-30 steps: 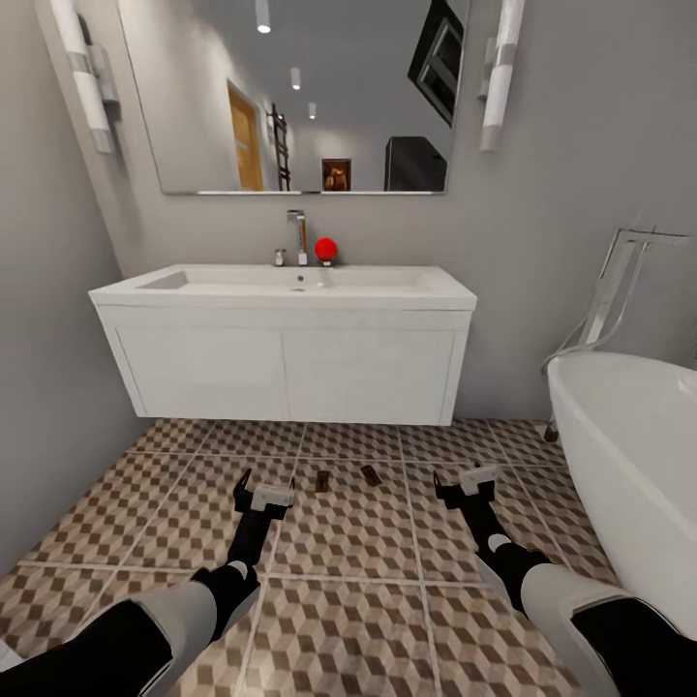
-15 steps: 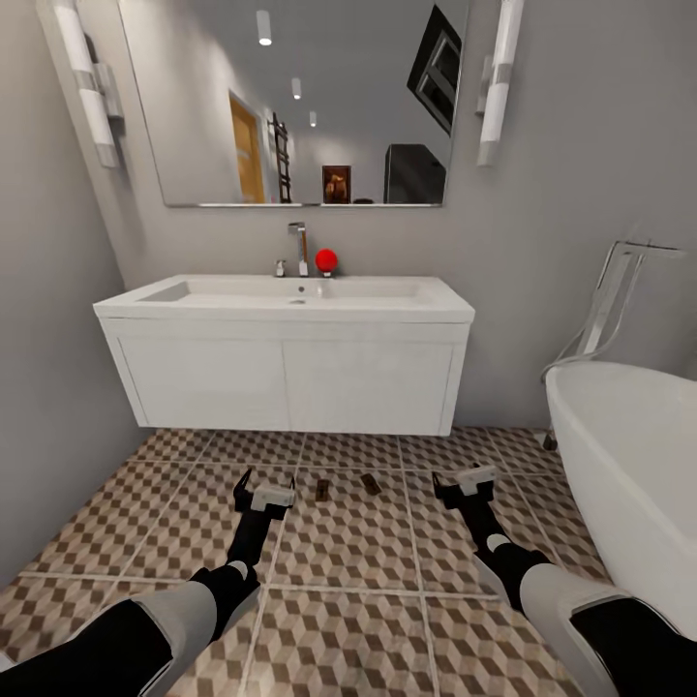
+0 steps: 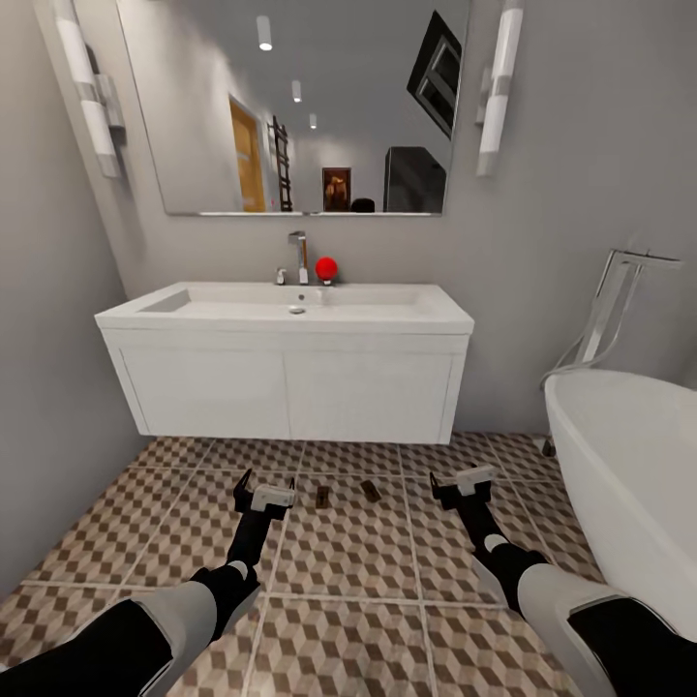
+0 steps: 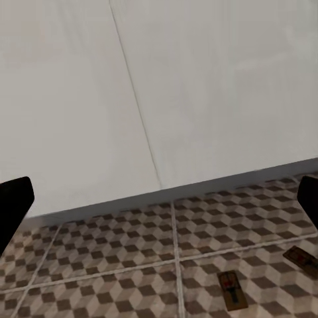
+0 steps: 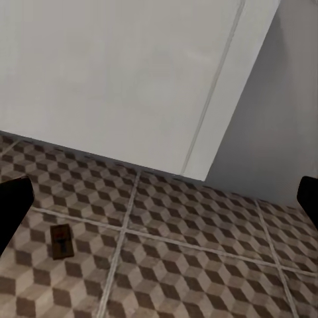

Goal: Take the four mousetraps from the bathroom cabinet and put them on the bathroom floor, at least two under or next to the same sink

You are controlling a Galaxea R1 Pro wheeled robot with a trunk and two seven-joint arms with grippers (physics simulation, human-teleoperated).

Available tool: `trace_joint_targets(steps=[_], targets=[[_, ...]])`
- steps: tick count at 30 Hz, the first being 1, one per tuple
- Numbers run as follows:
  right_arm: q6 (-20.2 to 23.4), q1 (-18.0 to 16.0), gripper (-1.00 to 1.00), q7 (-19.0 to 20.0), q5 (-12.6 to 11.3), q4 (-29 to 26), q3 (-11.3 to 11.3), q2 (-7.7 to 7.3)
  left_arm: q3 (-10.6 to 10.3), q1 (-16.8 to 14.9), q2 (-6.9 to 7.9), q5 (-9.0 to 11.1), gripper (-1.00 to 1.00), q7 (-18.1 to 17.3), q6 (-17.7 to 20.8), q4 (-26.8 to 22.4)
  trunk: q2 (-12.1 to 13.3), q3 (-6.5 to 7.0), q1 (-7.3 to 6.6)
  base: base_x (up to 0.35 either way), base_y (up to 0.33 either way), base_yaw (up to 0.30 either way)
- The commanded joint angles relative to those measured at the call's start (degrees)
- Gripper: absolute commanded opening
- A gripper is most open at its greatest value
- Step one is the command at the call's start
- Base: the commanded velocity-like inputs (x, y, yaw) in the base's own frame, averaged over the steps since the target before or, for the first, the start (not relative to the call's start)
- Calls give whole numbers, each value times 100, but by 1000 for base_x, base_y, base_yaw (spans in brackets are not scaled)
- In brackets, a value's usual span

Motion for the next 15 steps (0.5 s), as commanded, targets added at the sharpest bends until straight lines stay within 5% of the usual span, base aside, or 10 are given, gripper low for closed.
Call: trace_joint_targets(steps=[1, 15], targets=[[-6, -2, 100, -48, 10, 3, 47, 1, -49, -8, -6, 38, 100, 12, -28, 24, 39, 13, -24, 0, 0, 0], [-6, 54, 100, -48, 10, 3, 47, 4, -49, -8, -6, 38, 100, 6, -28, 24, 601, 264, -331, 0, 0, 0]])
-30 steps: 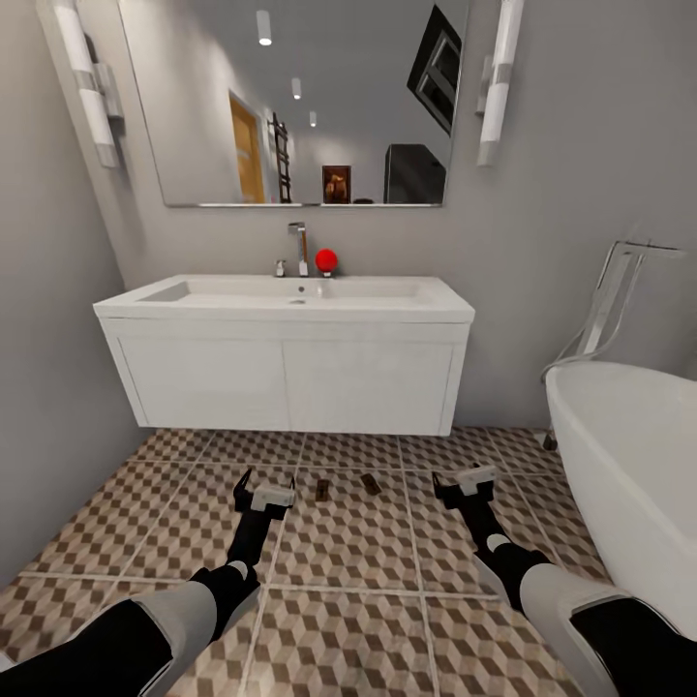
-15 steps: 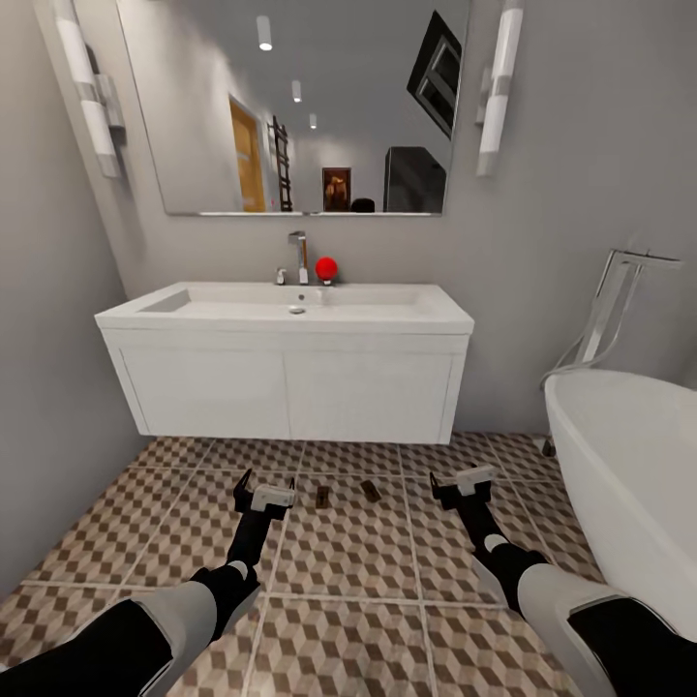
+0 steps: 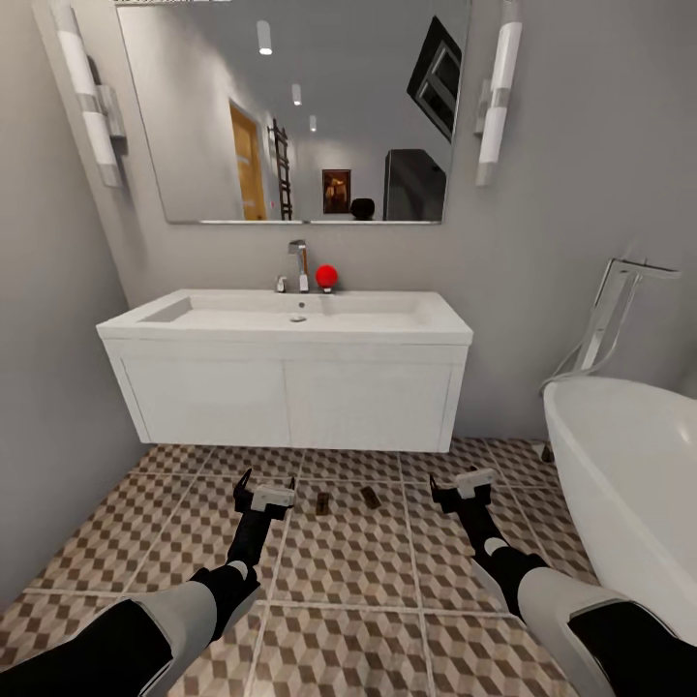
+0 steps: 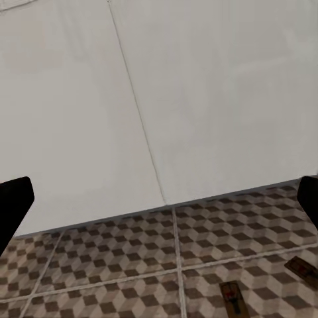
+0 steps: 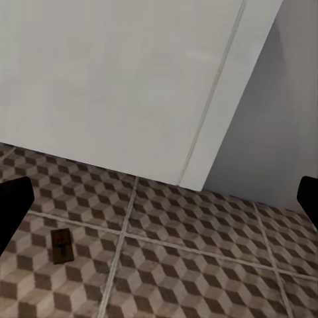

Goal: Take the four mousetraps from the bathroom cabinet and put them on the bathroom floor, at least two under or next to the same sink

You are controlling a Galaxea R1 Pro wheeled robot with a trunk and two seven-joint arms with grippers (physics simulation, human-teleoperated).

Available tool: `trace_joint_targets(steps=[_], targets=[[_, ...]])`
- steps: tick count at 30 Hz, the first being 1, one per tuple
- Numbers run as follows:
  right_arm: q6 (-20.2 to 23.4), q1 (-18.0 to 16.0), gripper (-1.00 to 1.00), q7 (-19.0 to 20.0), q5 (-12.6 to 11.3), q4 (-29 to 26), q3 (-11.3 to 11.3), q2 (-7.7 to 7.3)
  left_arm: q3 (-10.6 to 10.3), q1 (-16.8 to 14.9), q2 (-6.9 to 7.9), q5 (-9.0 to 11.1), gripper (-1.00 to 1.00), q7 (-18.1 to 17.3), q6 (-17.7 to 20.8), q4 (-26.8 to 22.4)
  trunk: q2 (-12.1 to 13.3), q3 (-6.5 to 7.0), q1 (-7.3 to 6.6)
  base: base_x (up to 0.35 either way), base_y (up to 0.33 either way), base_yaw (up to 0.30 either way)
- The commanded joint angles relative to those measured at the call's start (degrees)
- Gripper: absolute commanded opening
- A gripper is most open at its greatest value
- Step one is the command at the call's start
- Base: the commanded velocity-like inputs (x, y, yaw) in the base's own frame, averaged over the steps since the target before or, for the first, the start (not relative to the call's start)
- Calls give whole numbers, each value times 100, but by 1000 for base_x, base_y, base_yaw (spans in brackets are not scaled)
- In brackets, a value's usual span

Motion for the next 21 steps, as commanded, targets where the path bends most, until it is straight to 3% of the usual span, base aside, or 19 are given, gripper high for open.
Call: trace_joint_targets(steps=[1, 7, 21], targets=[[-8, 8, 100, -48, 10, 3, 48, 0, -49, -8, -7, 38, 100, 13, -28, 24, 39, 13, -24, 0, 0, 0], [-12, 66, 100, -48, 10, 3, 48, -4, -49, 32, -7, 38, 100, 11, -28, 30, 280, 120, -155, 0, 0, 0], [-14, 469, 100, -63, 10, 3, 46, -8, -49, 518, 40, 38, 100, 2, -34, 32, 841, 372, -463, 0, 0, 0]])
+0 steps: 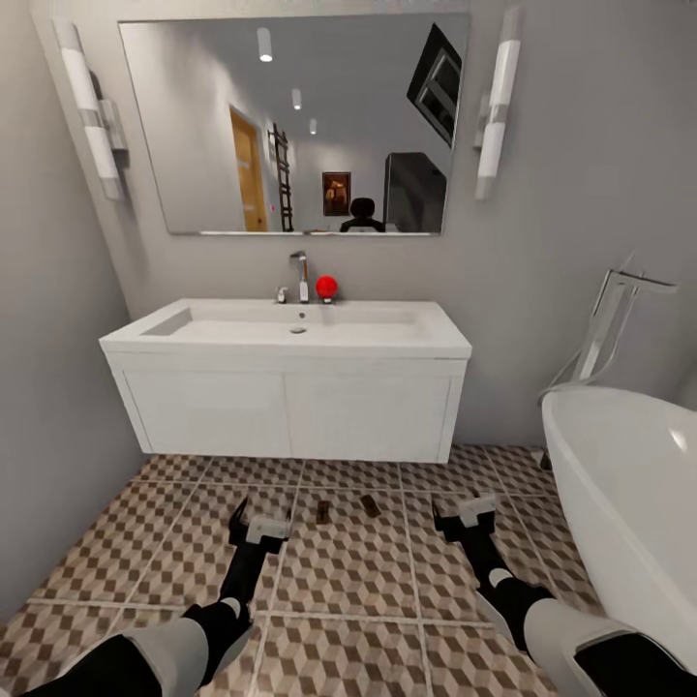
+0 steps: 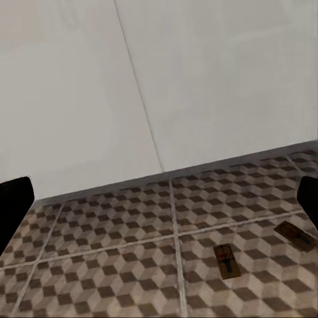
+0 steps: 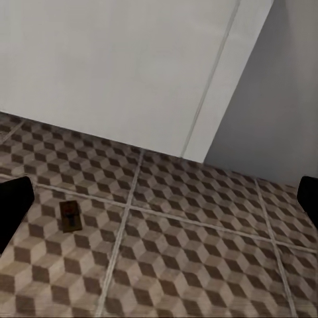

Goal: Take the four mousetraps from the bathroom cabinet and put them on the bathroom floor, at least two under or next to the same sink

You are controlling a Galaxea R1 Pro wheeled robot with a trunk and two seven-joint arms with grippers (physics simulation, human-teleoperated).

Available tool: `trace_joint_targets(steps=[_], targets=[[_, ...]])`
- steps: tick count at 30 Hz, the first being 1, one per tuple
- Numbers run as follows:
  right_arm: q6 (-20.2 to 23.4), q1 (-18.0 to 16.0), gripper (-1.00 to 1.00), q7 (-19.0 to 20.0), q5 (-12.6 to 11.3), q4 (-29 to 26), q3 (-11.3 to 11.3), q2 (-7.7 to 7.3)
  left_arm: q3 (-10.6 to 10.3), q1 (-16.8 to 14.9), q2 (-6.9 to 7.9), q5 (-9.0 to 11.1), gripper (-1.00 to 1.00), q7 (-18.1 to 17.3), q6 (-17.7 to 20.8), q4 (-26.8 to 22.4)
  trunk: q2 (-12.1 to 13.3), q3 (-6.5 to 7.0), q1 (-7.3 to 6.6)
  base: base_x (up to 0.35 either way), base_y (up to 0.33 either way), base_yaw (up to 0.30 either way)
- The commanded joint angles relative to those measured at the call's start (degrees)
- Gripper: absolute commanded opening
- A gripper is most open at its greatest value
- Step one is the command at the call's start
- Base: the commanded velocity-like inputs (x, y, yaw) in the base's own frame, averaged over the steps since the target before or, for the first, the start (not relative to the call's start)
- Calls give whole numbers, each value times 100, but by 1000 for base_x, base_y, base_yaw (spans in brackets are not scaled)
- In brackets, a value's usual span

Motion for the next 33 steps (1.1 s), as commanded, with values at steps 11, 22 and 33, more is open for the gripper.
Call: trace_joint_targets(steps=[11, 22, 33], targets=[[-23, 488, 100, -61, 1, 11, 38, -15, -50, 411, 101, 37, 100, 11, -68, 23, 440, 192, -243, 0, 0, 0], [-238, 895, 100, -49, -570, 20, 32, -64, -50, 835, 191, 37, 100, 11, -101, 23, 881, 390, -485, 0, 0, 0], [-261, 1165, 100, -48, -813, 21, 33, -66, -46, 1104, 269, 37, 100, 18, -92, 19, 1322, 587, -726, 0, 0, 0]])
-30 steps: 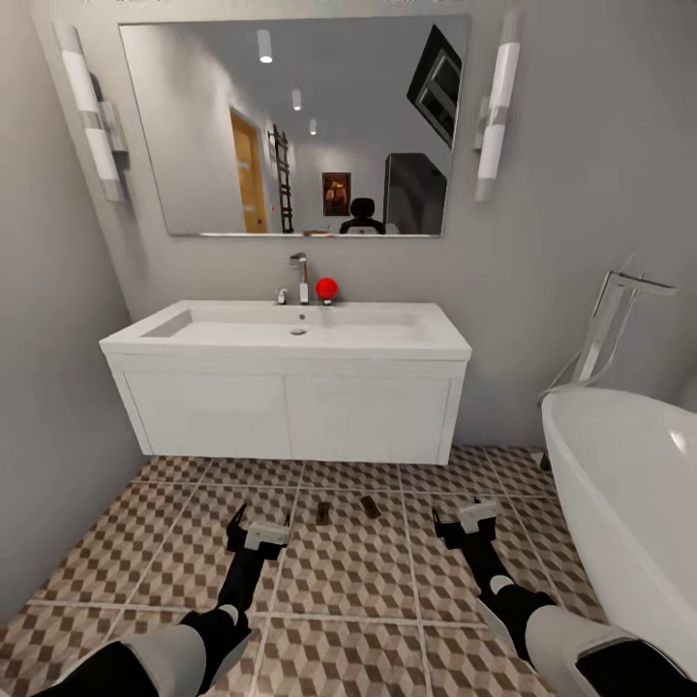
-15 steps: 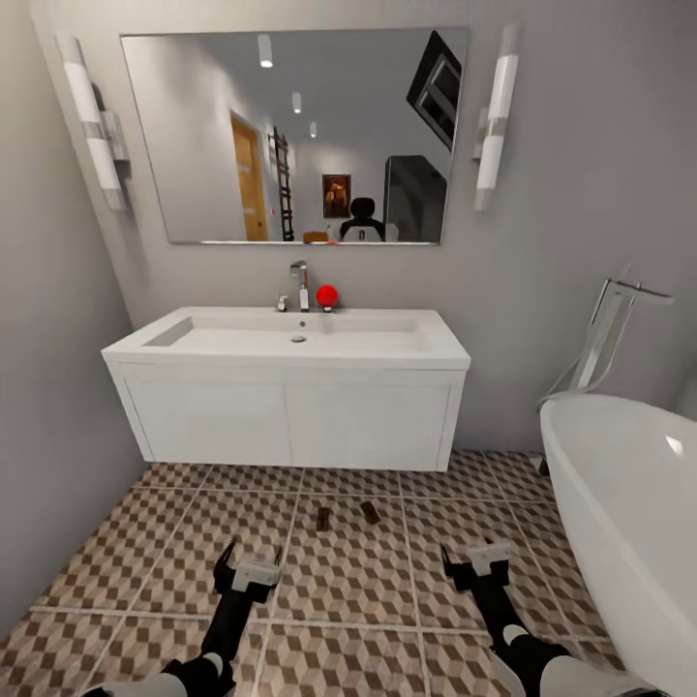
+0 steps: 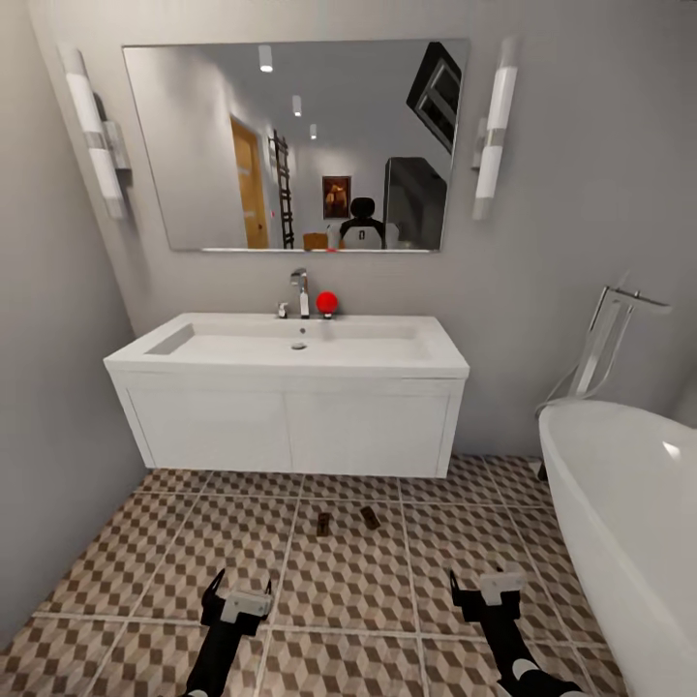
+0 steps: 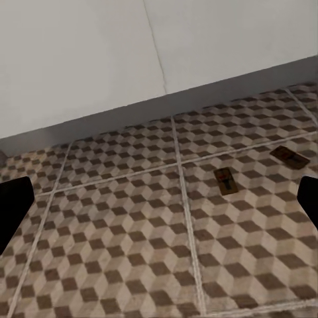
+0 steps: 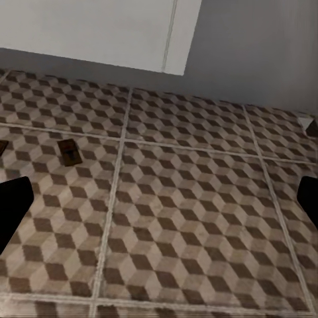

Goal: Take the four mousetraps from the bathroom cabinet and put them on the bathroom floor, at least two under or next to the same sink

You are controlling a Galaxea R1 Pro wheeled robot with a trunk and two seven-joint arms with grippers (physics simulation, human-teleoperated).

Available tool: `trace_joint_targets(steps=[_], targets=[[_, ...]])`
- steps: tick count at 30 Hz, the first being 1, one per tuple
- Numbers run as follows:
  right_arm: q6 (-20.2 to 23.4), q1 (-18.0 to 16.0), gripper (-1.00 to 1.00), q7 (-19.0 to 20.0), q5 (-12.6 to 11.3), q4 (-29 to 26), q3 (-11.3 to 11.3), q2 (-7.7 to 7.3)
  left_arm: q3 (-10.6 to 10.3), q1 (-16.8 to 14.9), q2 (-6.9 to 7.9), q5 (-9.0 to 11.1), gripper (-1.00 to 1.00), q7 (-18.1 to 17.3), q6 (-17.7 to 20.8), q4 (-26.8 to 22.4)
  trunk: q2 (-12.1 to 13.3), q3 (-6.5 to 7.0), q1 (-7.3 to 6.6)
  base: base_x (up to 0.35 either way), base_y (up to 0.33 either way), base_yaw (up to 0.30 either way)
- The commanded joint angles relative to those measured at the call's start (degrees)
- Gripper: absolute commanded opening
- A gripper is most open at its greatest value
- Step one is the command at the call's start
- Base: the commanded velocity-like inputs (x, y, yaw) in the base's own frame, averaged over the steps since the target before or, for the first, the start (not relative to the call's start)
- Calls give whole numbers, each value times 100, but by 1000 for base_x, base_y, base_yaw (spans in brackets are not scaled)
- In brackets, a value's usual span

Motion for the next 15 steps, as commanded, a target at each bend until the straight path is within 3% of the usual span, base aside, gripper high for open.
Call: trace_joint_targets(steps=[1, 4, 15], targets=[[-13, 2, 100, -7, -60, 2, 52, 0, -48, -3, -9, 38, 100, 12, -23, 22, 39, 13, -23, 0, 0, 0], [-9, 12, 100, -8, -64, 2, 55, 7, -46, 7, -24, 38, 100, 13, -9, 20, 159, 67, -89, 0, 0, 0], [60, 21, 100, -37, -69, 2, 58, 38, -45, 16, -65, 38, 100, 21, 20, 19, 159, 67, -89, 0, 0, 0]])
